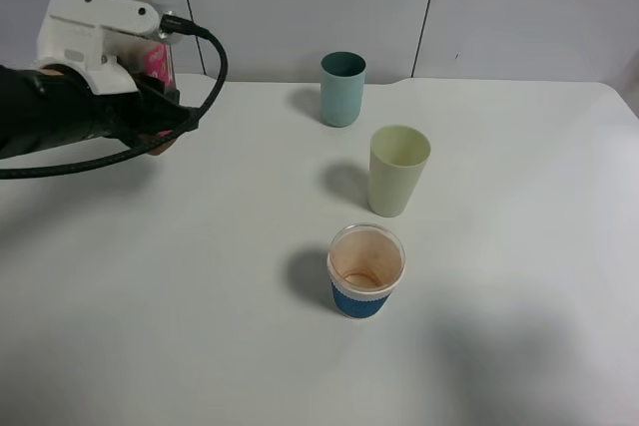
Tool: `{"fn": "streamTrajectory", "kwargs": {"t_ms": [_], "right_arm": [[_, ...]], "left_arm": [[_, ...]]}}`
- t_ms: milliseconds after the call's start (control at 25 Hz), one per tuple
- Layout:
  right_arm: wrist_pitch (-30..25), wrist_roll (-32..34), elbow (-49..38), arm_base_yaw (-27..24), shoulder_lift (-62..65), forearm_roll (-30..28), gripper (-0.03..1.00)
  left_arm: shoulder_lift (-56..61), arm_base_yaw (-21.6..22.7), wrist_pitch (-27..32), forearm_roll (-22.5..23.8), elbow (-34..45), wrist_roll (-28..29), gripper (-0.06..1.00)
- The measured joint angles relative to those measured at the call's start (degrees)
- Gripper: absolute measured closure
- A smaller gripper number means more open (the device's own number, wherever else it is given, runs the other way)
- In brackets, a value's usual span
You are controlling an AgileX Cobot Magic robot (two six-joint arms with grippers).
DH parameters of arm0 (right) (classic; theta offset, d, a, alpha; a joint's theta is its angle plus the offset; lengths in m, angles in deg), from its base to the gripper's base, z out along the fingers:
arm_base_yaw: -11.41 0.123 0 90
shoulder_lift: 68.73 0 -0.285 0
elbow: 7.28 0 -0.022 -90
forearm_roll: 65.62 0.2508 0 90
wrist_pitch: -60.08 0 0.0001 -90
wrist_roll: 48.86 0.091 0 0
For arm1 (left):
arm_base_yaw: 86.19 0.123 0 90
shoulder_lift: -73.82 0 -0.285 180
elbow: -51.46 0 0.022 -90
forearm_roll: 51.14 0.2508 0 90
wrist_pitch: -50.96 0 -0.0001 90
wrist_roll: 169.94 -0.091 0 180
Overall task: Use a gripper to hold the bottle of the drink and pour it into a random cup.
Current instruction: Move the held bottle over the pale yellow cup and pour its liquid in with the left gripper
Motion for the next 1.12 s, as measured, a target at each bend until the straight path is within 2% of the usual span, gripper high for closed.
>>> {"fn": "streamTrajectory", "kwargs": {"t_ms": [80,240,360,440,560,920,1120], "right_arm": [[0.0,0.0,0.0,0.0,0.0,0.0,-0.02],[0.0,0.0,0.0,0.0,0.0,0.0,-0.02],[0.0,0.0,0.0,0.0,0.0,0.0,-0.02],[0.0,0.0,0.0,0.0,0.0,0.0,-0.02],[0.0,0.0,0.0,0.0,0.0,0.0,-0.02],[0.0,0.0,0.0,0.0,0.0,0.0,-0.02],[0.0,0.0,0.0,0.0,0.0,0.0,-0.02]], "left_arm": [[-0.1,-3.3,-2.8,-8.3,-2.1,-8.6,0.61],[-0.4,-9.5,-9.2,-21.9,-6.6,-25.7,0.61],[-1.5,-13.2,-13.5,-29.0,-10.1,-35.8,0.61],[-2.6,-15.1,-15.2,-32.2,-12.1,-40.5,0.61],[-4.4,-17.3,-16.2,-34.4,-14.6,-44.2,0.61],[-11.2,-21.7,-16.9,-37.0,-19.7,-47.0,0.61],[-15.1,-23.2,-16.9,-40.0,-23.7,-51.4,0.61]]}}
